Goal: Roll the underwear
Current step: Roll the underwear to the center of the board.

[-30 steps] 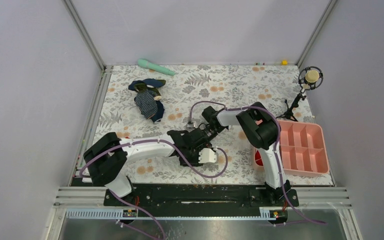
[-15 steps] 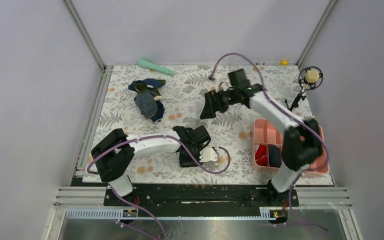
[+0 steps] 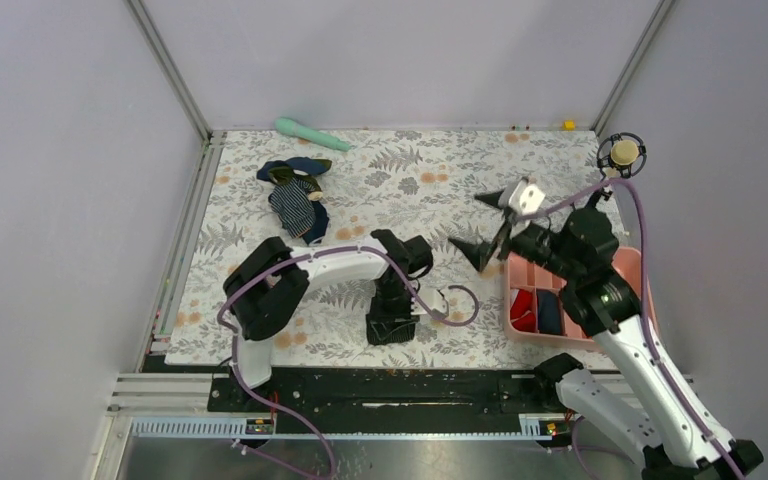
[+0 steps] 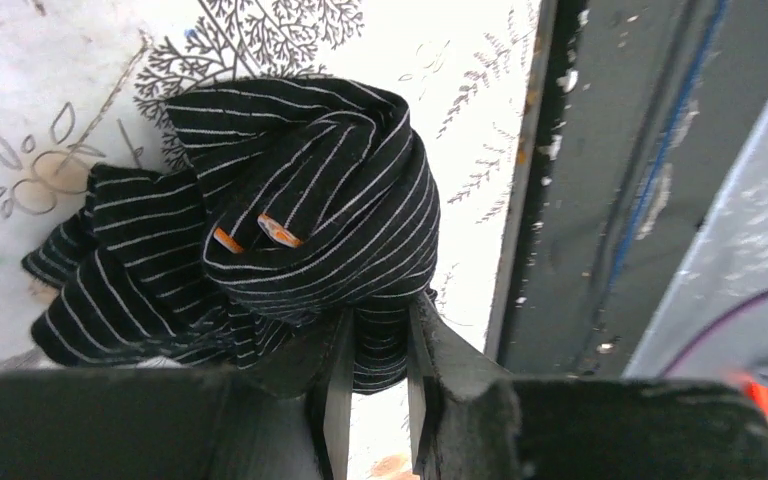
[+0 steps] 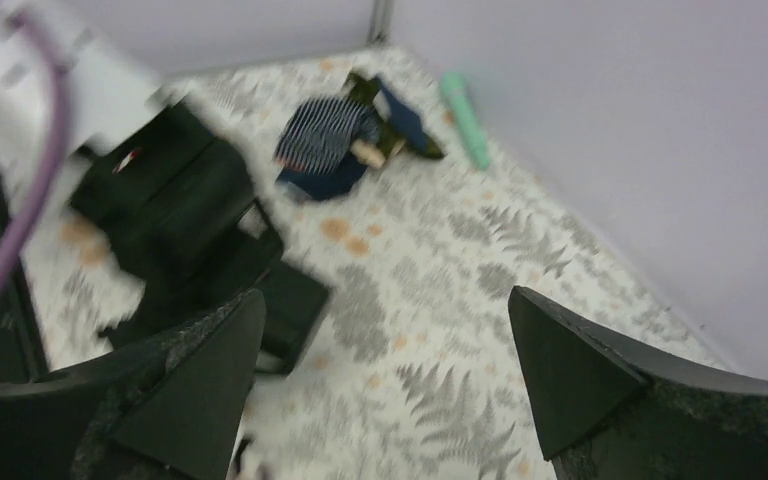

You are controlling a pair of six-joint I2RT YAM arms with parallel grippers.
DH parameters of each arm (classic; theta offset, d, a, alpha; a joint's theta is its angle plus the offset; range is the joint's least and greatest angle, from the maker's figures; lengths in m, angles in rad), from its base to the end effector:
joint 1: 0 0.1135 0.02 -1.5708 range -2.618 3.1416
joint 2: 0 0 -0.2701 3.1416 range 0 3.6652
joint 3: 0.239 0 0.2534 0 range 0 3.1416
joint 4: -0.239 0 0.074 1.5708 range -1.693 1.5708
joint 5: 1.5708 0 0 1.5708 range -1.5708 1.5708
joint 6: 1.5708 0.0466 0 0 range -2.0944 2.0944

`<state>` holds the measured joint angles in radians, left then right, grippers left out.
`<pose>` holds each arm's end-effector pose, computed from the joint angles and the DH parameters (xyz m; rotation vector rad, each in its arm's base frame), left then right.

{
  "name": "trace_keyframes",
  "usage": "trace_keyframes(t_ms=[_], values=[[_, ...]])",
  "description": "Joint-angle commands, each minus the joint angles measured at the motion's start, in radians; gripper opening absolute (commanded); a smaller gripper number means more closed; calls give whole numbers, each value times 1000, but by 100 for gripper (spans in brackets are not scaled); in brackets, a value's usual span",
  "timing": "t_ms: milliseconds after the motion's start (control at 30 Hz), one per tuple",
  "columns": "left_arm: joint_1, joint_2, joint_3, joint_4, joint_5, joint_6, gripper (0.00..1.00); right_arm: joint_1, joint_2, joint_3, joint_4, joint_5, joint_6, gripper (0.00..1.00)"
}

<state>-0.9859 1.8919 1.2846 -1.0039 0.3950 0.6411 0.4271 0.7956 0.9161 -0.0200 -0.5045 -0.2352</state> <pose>0.1711 -0.2908 0.1616 -2.1572 -2.0557 0.5771 0.1567 0.0961 0.4071 -0.8607 1.2346 0.5247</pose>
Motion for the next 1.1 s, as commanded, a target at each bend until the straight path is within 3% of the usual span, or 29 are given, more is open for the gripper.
trace_keyframes(t_ms=[0,100,200,400,467,700,933,1067], values=[[27,183,22,-59,272,40,0,82,-152,-98,-258,-98,-314,98],[65,254,94,-122,317,45,0,182,-241,-144,-370,-92,-493,93],[101,317,165,-175,356,49,0,240,-258,-172,-456,-121,-573,85],[161,413,267,-295,445,102,0,304,-111,-254,-485,-158,-688,51],[176,429,284,-316,463,110,0,320,-61,-308,-419,-155,-737,46],[223,465,318,-349,504,117,0,406,110,-519,-5,-120,-783,57],[236,473,327,-364,520,130,0,470,350,-559,339,-81,-752,64],[244,487,339,-381,528,136,0,495,464,-535,420,-72,-732,65]])
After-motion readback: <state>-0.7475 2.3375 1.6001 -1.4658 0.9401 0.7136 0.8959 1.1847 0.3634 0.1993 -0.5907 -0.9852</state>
